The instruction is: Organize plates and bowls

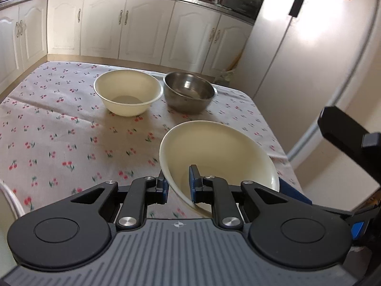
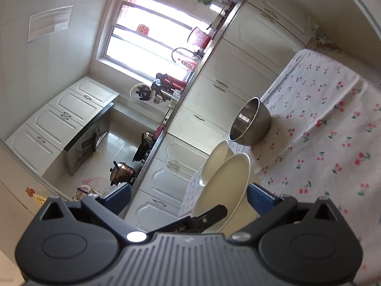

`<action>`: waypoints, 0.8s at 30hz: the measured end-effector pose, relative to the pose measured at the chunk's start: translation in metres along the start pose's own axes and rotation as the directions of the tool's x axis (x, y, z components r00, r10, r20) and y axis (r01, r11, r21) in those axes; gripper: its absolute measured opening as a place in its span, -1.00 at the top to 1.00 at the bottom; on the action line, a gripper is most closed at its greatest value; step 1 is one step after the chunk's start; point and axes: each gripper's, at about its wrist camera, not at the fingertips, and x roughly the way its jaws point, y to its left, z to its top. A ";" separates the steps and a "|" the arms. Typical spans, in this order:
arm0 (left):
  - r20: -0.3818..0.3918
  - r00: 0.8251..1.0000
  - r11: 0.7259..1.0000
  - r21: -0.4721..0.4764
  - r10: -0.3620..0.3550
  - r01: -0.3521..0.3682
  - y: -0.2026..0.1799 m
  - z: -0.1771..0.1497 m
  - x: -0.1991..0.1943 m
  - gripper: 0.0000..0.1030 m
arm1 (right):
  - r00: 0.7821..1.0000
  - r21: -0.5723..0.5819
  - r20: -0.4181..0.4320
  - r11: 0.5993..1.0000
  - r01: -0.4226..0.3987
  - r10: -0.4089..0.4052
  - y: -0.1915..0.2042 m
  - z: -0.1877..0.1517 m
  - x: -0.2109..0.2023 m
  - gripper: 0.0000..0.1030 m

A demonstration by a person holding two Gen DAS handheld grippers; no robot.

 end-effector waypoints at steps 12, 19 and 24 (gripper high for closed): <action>-0.023 0.996 0.996 0.019 -0.082 0.083 -0.012 -0.047 -0.040 0.66 | 0.999 -0.025 0.028 0.999 0.032 -0.032 0.011 -0.034 -0.056 -1.00; -0.056 0.994 0.995 0.029 -0.092 0.094 -0.013 -0.074 -0.053 0.66 | 0.998 -0.013 0.020 0.998 0.061 -0.061 0.008 -0.056 -0.074 -1.00; -0.076 0.992 0.994 0.033 -0.099 0.101 -0.015 -0.091 -0.057 0.66 | 0.996 -0.015 0.022 0.997 0.082 -0.081 0.006 -0.065 -0.083 -1.00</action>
